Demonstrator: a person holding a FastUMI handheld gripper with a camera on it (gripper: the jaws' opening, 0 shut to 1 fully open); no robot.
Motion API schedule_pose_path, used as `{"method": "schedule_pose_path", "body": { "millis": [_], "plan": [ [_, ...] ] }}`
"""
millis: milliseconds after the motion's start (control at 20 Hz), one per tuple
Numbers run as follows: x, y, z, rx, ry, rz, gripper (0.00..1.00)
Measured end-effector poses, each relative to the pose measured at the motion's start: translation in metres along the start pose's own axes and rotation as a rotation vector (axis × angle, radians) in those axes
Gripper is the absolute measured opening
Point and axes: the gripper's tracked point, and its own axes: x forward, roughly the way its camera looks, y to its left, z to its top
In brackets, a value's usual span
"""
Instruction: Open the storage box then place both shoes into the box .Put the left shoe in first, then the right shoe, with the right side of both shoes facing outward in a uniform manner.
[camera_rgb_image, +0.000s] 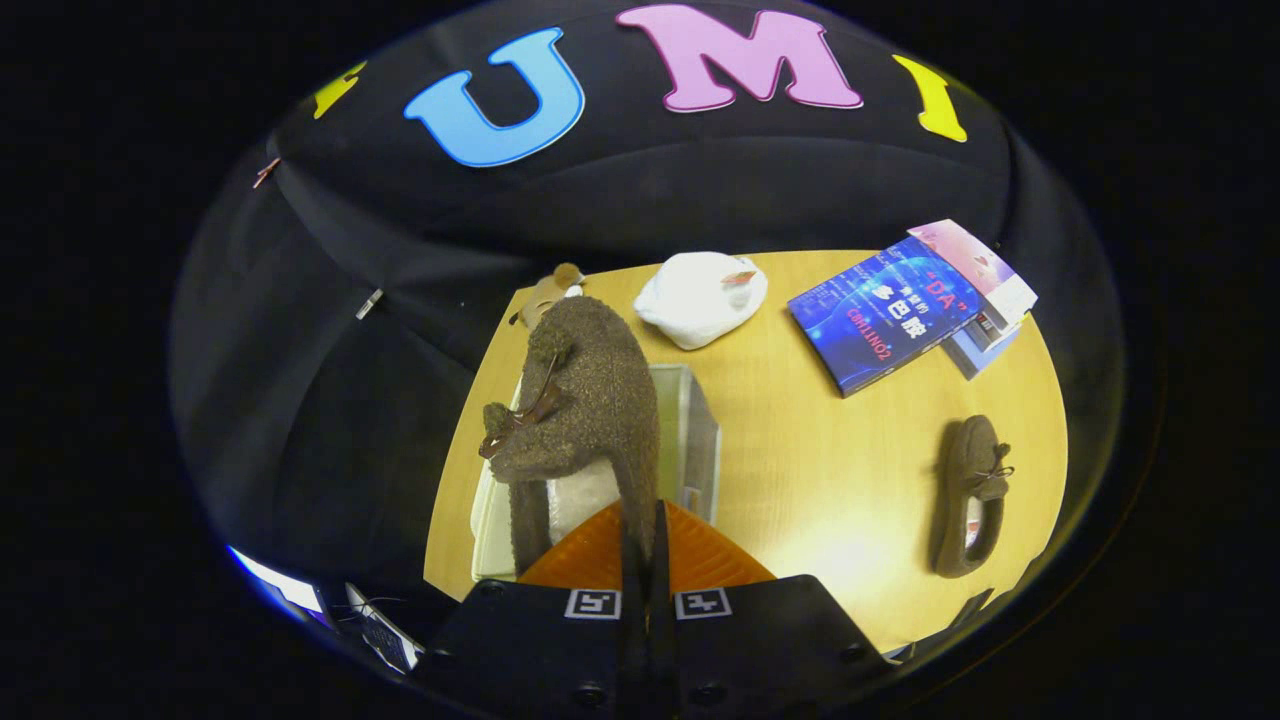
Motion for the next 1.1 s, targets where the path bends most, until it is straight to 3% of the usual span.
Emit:
{"method": "schedule_pose_path", "body": {
  "millis": [600,850,1100],
  "plan": [
    [0.085,0.038,-0.054,0.023,0.133,-0.072,0.05],
    [0.113,0.03,-0.072,0.008,0.186,-0.149,0.05],
    [0.131,0.041,-0.089,0.082,0.244,-0.158,0.05]
  ]
}}
